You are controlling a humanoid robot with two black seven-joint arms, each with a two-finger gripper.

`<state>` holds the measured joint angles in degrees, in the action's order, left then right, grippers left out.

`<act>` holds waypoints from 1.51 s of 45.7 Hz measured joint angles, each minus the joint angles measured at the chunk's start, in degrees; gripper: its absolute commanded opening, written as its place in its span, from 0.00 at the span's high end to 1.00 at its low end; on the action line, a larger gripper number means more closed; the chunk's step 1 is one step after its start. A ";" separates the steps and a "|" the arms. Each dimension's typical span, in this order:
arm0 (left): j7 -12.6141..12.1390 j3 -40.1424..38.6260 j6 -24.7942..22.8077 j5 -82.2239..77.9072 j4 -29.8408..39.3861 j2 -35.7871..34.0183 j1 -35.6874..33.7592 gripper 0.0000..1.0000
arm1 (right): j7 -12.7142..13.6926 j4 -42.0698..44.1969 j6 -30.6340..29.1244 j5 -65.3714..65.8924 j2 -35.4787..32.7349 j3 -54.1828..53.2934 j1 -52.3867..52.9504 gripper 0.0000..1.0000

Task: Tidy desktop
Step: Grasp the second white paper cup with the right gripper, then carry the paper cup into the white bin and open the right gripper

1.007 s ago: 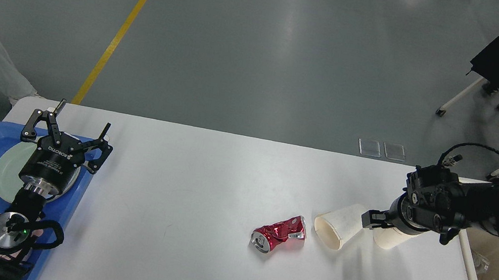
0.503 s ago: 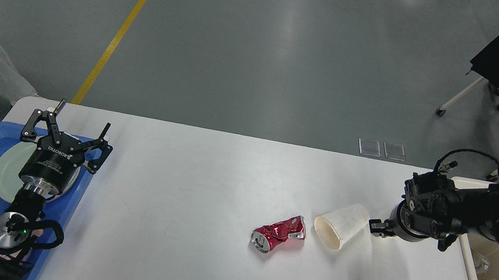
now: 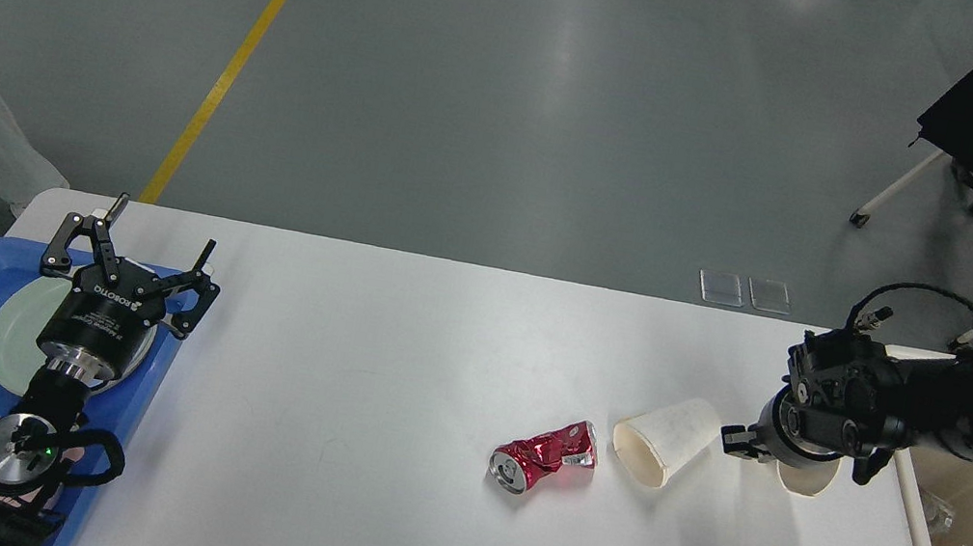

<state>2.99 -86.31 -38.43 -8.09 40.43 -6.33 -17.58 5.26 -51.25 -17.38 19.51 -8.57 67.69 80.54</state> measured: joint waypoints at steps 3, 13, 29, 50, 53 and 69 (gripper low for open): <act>0.00 0.00 0.00 0.00 0.00 0.00 0.00 0.03 | 0.01 -1.02 -0.17 -0.21 -0.72 0.00 1.01 1.00; 0.00 0.00 -0.03 0.00 0.00 0.00 0.00 0.03 | 0.02 -7.78 -1.76 -1.69 -3.70 0.98 7.84 1.00; 0.00 0.00 -0.07 0.00 0.00 0.00 0.00 0.03 | -0.28 -32.35 -9.60 -7.35 -4.69 8.49 36.17 1.00; 0.00 0.00 -0.02 0.00 0.00 0.00 0.00 0.03 | -0.72 -41.01 -17.83 -9.05 -9.75 11.57 50.52 1.00; 0.00 0.00 -0.02 0.00 0.00 0.00 0.00 0.03 | -0.49 -40.16 -16.67 -9.04 -11.53 12.29 49.32 1.00; 0.10 0.00 0.03 0.00 0.00 0.00 0.00 0.03 | 0.23 -12.76 -13.70 -5.90 -20.67 14.55 20.08 1.00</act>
<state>3.08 -86.31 -38.40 -8.09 40.43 -6.33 -17.58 5.49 -64.01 -31.07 13.61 -29.24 82.24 100.62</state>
